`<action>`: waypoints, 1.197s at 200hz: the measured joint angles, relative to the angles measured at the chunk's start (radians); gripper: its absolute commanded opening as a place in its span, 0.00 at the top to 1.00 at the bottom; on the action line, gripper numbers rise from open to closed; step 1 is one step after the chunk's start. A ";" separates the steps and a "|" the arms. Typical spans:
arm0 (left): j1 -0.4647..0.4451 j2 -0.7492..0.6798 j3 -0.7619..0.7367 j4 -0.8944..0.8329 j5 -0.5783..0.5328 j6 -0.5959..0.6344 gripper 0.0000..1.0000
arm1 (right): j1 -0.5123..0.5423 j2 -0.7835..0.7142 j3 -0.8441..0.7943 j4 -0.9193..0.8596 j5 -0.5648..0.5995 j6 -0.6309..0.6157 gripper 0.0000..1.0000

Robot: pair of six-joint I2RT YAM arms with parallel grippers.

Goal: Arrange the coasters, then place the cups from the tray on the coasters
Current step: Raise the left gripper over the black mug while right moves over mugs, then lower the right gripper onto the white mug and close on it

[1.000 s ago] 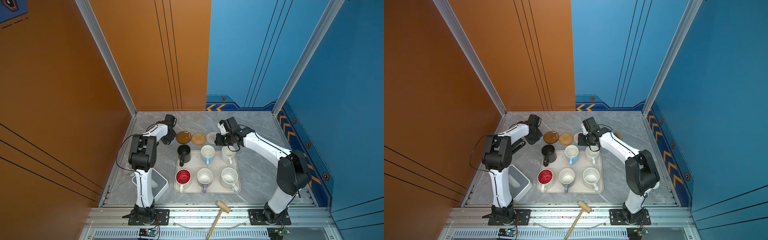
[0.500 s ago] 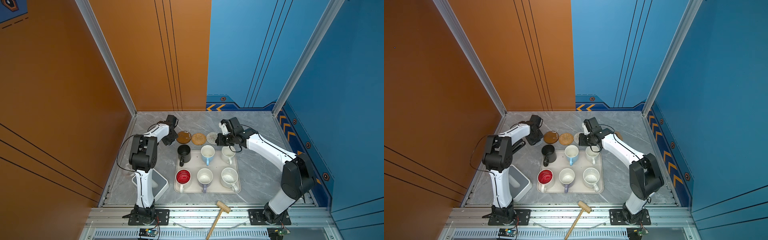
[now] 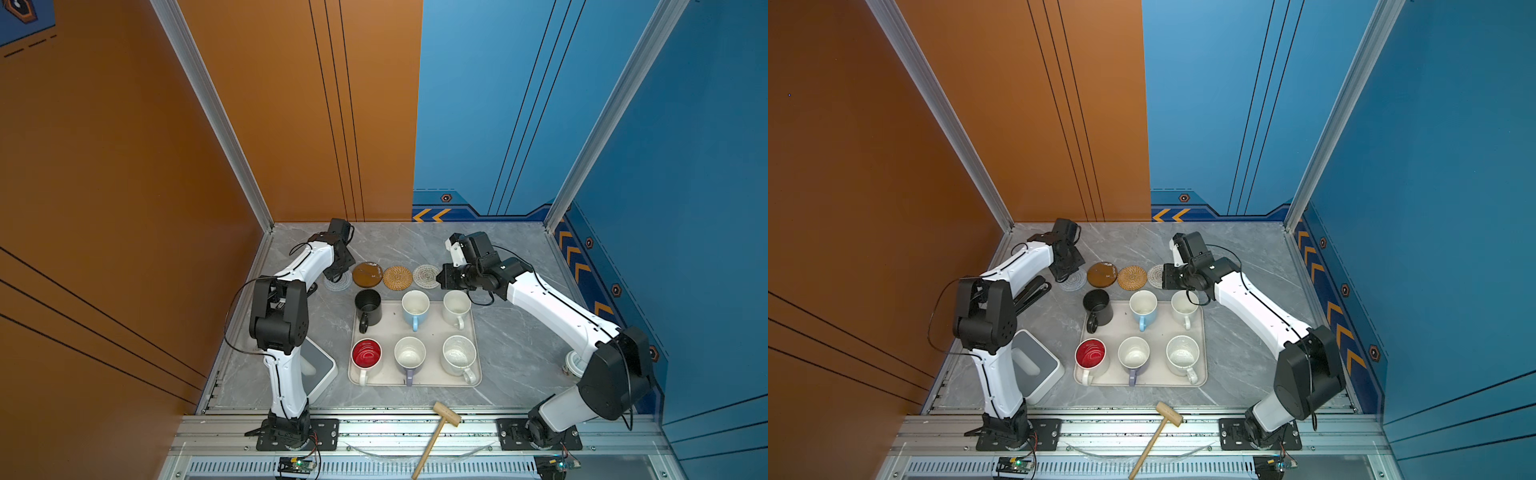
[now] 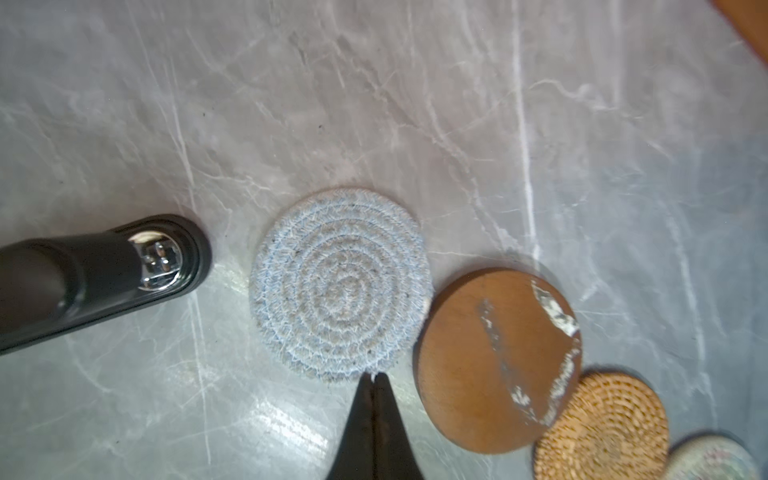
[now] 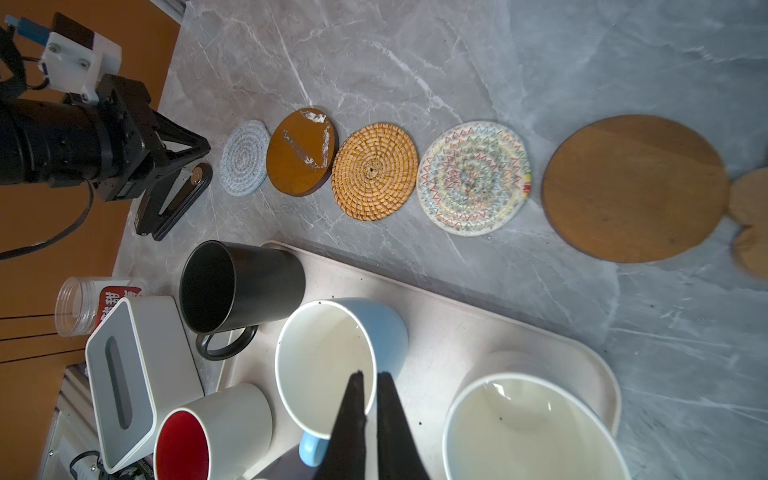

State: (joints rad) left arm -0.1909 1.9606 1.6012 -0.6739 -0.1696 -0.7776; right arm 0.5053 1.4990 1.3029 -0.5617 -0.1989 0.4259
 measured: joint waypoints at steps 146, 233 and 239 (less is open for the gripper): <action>-0.253 -0.378 -0.119 0.125 0.106 0.218 0.43 | 0.078 -0.359 -0.217 -0.389 0.179 0.040 0.40; -0.352 -0.586 -0.414 0.396 0.286 0.258 0.36 | 0.077 -0.277 -0.278 -0.320 0.176 0.075 0.46; -0.357 -0.597 -0.429 0.407 0.290 0.258 0.36 | 0.077 -0.263 -0.278 -0.307 0.174 0.078 0.47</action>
State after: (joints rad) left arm -0.5480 1.3640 1.1725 -0.2665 0.1207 -0.5194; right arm 0.5823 1.2362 1.0252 -0.8684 -0.0246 0.5037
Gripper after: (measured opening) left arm 0.638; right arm 0.549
